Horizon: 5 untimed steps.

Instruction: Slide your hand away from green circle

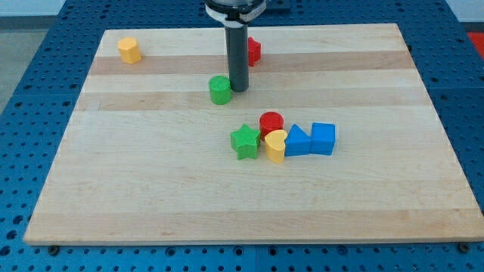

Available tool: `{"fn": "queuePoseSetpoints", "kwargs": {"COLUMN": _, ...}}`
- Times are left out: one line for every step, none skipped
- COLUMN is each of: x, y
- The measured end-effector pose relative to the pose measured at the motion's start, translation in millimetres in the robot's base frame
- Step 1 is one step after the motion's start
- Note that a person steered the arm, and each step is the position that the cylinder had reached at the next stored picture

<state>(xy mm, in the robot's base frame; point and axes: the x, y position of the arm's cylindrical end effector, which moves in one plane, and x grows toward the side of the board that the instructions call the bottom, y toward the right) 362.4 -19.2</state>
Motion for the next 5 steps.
{"fn": "queuePoseSetpoints", "kwargs": {"x": 5.4, "y": 12.6}}
{"fn": "queuePoseSetpoints", "kwargs": {"x": 6.5, "y": 26.4}}
{"fn": "queuePoseSetpoints", "kwargs": {"x": 6.7, "y": 36.9}}
{"fn": "queuePoseSetpoints", "kwargs": {"x": 6.7, "y": 43.7}}
{"fn": "queuePoseSetpoints", "kwargs": {"x": 6.7, "y": 49.6}}
